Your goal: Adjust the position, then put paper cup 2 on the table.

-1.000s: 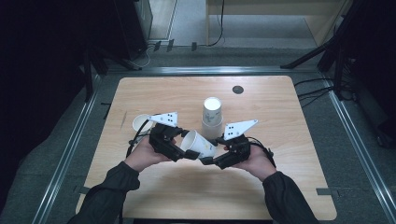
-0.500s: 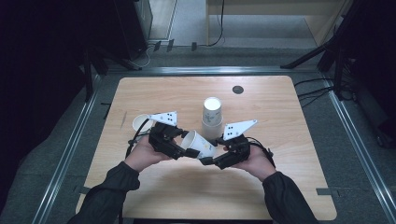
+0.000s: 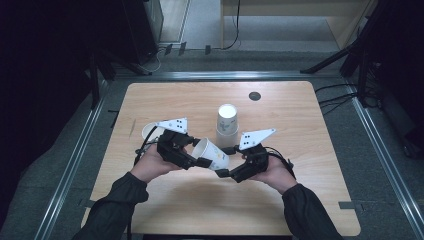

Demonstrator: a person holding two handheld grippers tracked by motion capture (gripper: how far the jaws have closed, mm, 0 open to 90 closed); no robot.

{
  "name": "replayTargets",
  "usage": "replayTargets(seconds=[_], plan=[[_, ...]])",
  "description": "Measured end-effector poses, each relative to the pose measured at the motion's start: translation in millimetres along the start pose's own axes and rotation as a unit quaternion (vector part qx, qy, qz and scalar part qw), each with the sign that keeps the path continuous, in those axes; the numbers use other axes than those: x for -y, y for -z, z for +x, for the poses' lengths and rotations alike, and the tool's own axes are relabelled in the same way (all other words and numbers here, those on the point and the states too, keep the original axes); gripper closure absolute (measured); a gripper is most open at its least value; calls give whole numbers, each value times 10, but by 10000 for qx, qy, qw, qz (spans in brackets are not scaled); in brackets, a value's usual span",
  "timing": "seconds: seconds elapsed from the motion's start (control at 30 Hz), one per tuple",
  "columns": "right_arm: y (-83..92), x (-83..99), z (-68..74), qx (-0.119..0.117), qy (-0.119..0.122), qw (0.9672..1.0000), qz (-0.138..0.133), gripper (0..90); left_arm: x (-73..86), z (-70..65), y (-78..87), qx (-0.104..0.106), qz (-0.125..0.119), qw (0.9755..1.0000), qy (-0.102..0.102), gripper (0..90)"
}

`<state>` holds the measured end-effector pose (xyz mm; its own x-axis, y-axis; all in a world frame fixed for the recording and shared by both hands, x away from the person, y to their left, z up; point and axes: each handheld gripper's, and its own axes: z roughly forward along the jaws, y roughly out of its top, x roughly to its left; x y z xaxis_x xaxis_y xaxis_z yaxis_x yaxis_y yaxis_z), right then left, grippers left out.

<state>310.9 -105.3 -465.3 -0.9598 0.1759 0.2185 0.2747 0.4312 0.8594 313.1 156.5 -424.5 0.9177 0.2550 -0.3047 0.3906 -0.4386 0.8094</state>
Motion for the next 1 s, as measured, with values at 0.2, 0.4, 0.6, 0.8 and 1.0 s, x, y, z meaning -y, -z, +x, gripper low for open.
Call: replayTargets(seconds=[0.2, 0.4, 0.6, 0.8, 1.0], plan=[[-44, 27, 13, 73, 79, 9998, 187, 221, -55, -32, 34, -113, 147, 9998, -105, 245], [-64, 71, 12, 176, 68, 9988, 450, 215, -95, -26, 122, -364, 232, 9990, -145, 246], [-83, 89, -1, 404, 160, 9974, 566, 215, -144, -9, 172, -569, 423, 9974, -115, 248], [-70, 143, 0, 587, 290, 9946, 802, 212, -158, -3, 209, -692, 606, 9956, -184, 248], [-10, 148, -35, 746, 208, 9944, 719, 212, -114, 14, 254, -772, 834, 9933, -225, 248]])
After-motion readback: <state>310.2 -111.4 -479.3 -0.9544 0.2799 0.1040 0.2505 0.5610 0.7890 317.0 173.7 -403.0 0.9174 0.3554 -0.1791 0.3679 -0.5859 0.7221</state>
